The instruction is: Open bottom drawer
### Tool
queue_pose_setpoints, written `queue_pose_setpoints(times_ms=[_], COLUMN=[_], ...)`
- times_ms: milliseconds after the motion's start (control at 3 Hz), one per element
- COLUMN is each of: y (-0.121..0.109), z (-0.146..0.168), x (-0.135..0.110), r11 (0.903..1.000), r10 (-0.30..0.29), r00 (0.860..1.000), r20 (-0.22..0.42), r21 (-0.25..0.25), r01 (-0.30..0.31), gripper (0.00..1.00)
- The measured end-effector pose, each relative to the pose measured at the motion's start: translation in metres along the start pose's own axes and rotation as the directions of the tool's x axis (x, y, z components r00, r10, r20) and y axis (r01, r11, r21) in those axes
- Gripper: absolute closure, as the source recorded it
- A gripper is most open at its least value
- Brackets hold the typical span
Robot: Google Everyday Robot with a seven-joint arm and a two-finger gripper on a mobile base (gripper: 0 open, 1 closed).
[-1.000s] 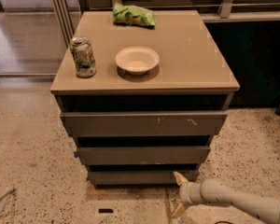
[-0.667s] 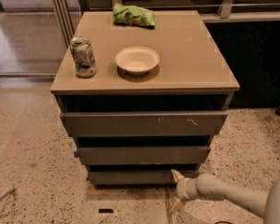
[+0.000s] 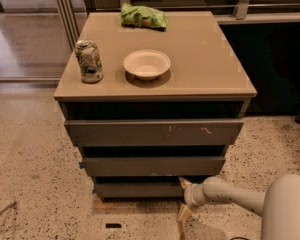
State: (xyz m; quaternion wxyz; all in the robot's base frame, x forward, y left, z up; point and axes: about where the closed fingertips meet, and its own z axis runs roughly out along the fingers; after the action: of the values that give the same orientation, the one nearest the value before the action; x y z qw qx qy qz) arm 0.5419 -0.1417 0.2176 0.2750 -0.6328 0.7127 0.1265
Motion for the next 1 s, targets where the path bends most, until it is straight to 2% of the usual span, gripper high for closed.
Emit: queue_pose_setpoints(times_ms=[667, 1000], y=[-0.017, -0.017], z=[0.026, 0.026], x=[0.009, 0.009], r11=[0.9988, 0.9988], r10=[-0.002, -0.002], r00=[0.997, 0.997], r20=[-0.075, -0.075], r21=[-0.049, -0.049], r01=[-0.002, -0.002], gripper=[0.0, 0.0])
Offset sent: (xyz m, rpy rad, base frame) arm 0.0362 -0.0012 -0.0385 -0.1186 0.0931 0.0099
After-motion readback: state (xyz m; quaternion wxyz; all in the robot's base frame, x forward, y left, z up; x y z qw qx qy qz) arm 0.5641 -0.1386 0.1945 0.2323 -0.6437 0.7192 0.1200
